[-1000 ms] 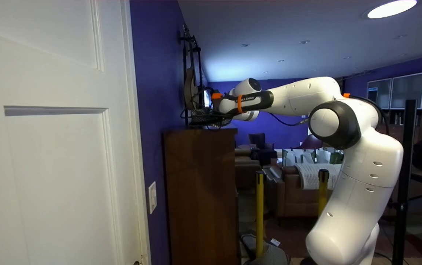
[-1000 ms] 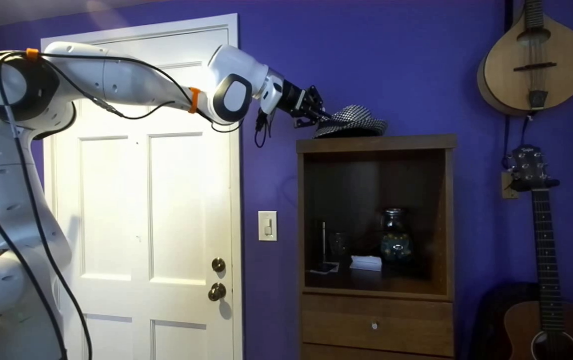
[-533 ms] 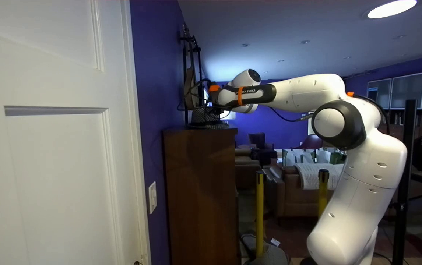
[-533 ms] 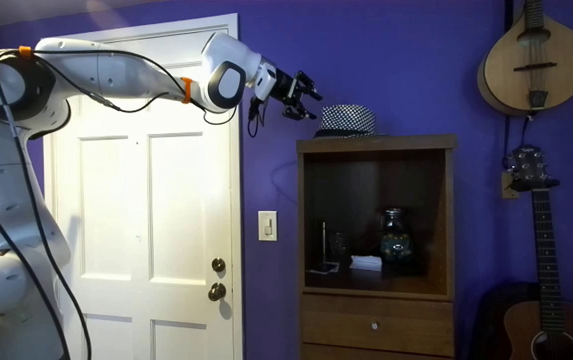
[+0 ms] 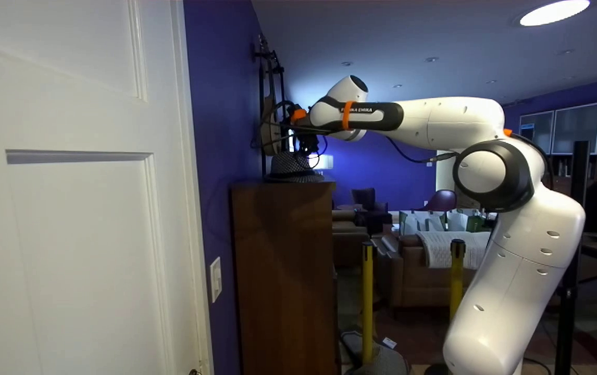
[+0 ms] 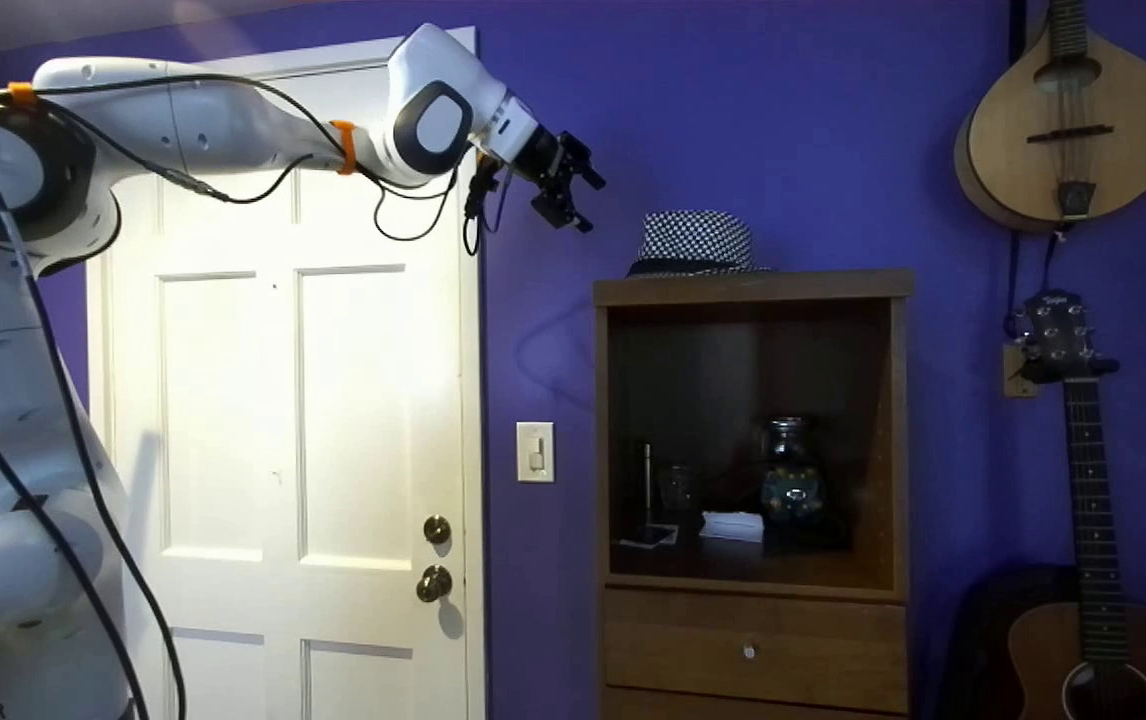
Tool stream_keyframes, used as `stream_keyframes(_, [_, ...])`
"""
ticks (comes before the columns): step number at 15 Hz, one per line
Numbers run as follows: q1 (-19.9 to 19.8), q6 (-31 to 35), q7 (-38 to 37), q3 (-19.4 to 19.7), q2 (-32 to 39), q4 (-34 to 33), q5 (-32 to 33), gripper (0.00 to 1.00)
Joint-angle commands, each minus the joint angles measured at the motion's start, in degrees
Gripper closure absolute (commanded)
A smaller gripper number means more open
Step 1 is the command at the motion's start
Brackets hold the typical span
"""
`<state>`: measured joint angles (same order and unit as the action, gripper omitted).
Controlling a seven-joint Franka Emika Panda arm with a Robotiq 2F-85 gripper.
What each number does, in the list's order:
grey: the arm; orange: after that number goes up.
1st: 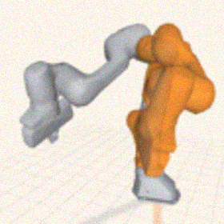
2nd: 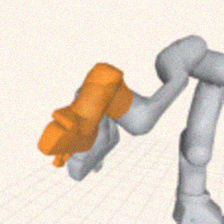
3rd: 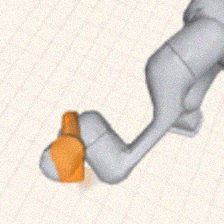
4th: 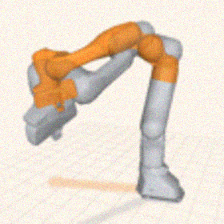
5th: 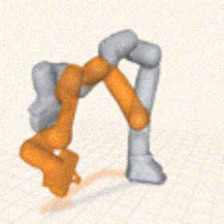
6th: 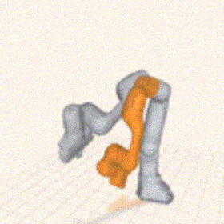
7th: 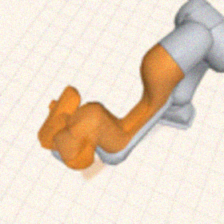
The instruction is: Pick up the hat from the door and put it on top of the brown chest of drawers
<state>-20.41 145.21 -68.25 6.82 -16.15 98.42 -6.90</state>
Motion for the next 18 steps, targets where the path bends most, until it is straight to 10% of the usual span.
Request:
stream_keyframes(1, [2.21, -7.26, 5.96, 0.17, -1.27, -2.4, 4.87, 0.0])
stream_keyframes(10, [4.99, -23.75, 17.18, -5.36, -5.5, -3.13, 16.92, 0.0])
stream_keyframes(18, [5.97, -20.38, 23.01, -10.52, -8.47, -0.36, 27.45, 0.0])
